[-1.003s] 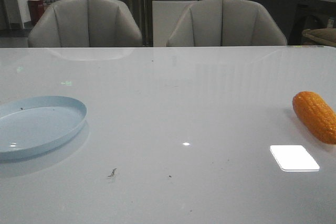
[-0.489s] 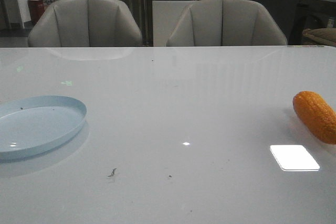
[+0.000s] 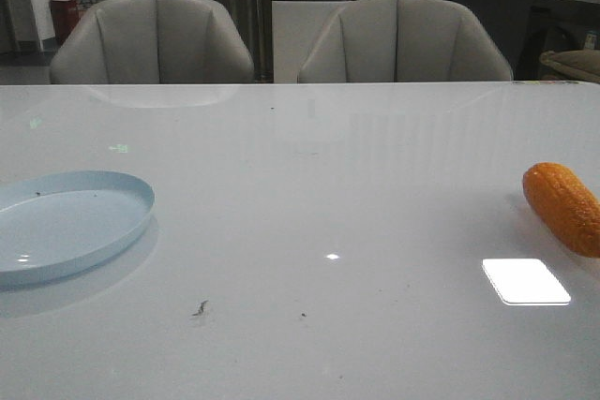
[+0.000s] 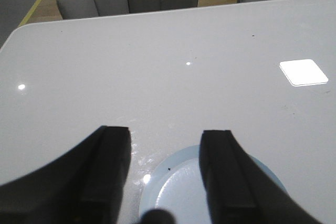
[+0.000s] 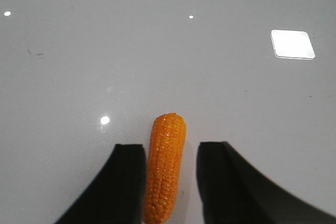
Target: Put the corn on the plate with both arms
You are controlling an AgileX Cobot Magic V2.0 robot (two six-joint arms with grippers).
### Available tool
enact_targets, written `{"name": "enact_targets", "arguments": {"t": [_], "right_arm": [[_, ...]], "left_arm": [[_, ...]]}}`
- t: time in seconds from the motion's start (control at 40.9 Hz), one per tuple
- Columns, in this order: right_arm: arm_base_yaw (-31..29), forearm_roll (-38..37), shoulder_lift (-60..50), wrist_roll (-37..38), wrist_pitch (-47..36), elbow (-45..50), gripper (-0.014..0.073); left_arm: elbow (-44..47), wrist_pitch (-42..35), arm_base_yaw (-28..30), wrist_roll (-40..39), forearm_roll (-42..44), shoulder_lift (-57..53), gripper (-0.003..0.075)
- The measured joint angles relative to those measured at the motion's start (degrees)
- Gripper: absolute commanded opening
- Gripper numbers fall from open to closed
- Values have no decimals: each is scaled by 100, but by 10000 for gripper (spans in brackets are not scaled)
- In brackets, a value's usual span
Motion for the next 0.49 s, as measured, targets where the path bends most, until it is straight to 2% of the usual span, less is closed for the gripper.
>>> {"name": "enact_targets", "arguments": {"t": [0.318,0.489], "right_arm": [[0,0,36,0,0,0,488],[0,0,36,0,0,0,488]], "left_arm": [[-72,128,171,0,-126,136,480],[-875,1185,683,0,-330,810,479]]}}
